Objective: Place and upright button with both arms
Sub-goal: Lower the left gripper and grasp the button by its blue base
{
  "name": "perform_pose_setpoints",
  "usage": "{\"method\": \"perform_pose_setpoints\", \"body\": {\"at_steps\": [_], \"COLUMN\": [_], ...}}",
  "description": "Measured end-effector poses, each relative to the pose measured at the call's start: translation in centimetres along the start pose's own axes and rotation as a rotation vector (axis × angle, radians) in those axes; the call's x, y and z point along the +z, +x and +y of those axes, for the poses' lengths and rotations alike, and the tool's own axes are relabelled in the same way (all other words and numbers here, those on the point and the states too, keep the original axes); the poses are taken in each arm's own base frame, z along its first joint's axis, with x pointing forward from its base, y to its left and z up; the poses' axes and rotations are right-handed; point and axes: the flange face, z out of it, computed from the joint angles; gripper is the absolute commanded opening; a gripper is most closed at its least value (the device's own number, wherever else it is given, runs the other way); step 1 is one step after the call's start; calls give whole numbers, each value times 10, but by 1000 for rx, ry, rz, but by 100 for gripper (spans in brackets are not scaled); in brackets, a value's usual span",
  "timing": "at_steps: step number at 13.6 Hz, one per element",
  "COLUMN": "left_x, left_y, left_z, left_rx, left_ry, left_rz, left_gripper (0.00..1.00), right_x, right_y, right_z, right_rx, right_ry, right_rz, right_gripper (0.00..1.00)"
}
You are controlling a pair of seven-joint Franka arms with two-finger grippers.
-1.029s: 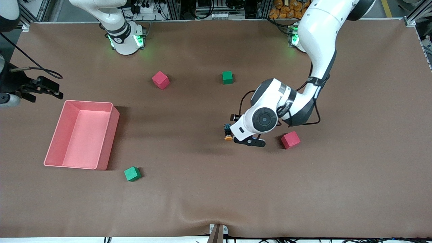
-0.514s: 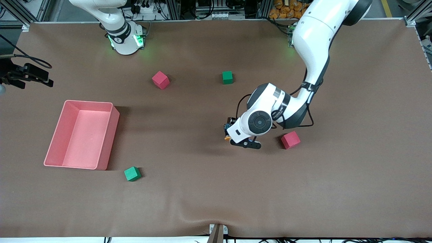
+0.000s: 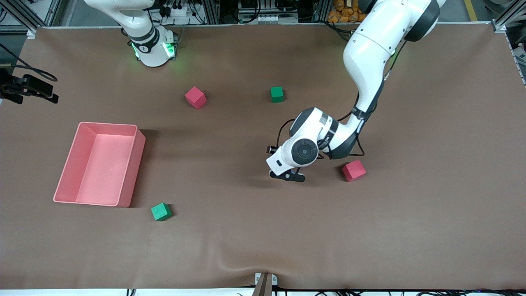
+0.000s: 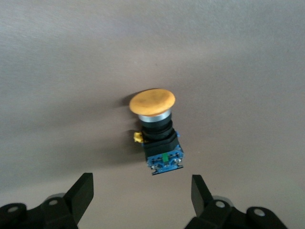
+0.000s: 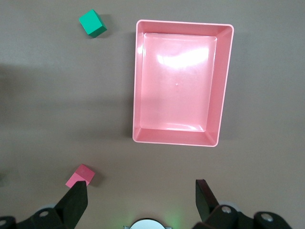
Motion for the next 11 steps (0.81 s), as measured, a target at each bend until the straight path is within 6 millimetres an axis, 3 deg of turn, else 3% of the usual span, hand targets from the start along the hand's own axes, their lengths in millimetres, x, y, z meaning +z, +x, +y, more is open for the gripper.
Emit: {"method": "perform_pose_setpoints", "body": {"at_steps": [4, 7, 11], "left_x": [22, 20, 27], "left_y": [0, 4, 8], "left_z": [14, 14, 10], "left_rx": [10, 8, 1], "left_ry": [4, 1, 15], "left_rz": [-2, 8, 14], "left_gripper": [81, 78, 67], "right_x": [-1, 0, -9], "right_y": [0, 0, -1], "right_z": [0, 1, -1], "right_rx": [12, 31, 34], "right_ry": [-1, -1, -2], "right_rz": [1, -1, 18], "right_gripper": [100, 100, 100]}}
